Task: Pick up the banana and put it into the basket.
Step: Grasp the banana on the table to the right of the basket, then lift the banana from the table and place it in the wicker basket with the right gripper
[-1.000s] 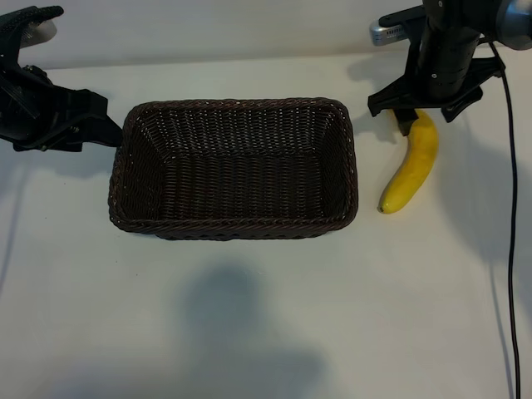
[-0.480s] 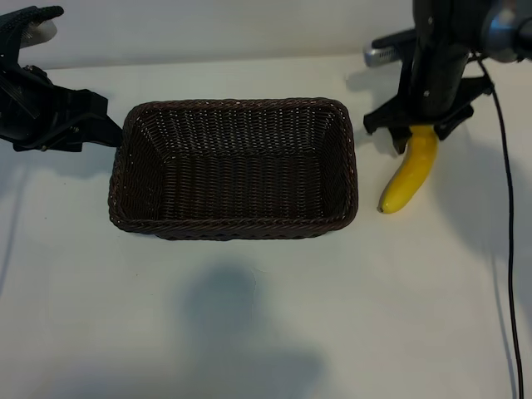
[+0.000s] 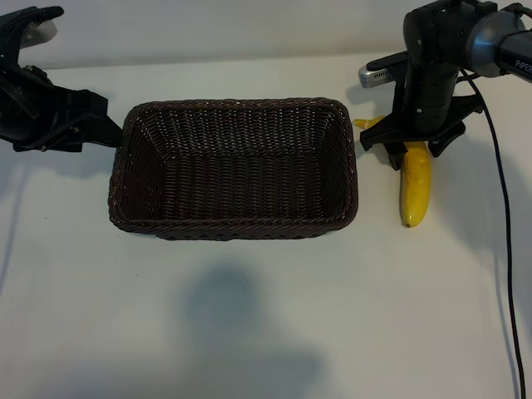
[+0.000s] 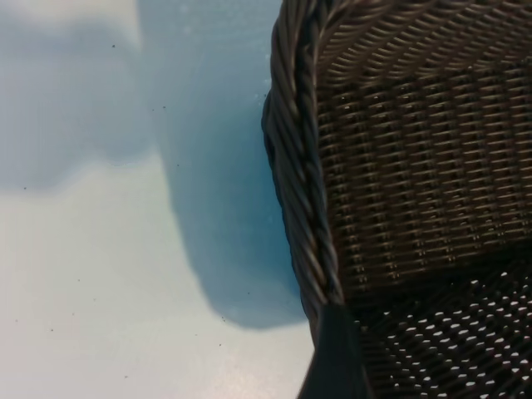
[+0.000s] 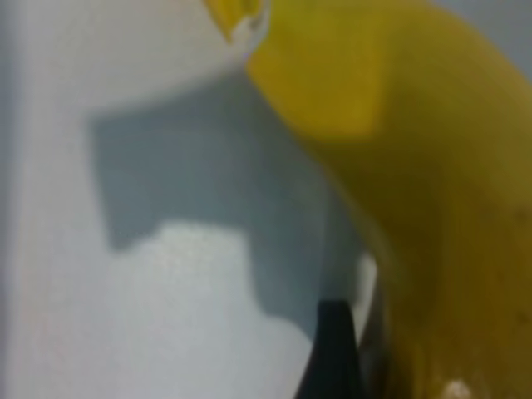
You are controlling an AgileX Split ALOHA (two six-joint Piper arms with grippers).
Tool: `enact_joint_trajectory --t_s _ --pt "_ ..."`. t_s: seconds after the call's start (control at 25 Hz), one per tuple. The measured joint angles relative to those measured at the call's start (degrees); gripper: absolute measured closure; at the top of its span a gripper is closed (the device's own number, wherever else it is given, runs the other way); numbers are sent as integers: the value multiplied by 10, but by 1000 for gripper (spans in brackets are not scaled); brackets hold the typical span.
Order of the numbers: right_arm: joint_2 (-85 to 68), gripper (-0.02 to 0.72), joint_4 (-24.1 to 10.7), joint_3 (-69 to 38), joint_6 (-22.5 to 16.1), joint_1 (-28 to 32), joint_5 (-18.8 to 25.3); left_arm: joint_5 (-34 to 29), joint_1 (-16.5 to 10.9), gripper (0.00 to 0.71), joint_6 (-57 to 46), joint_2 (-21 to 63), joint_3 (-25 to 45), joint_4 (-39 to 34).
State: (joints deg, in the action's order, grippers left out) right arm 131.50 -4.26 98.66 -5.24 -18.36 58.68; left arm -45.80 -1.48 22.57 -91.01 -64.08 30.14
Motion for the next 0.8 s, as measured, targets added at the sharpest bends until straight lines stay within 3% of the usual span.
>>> enact_joint_trajectory --t_s 0.2,0.8 --pt "1 284 1 0 -3 0 -1 0 0 114 1 0 0 0" --pt "-9 284 -4 0 -15 0 11 0 0 114 2 0 0 0"
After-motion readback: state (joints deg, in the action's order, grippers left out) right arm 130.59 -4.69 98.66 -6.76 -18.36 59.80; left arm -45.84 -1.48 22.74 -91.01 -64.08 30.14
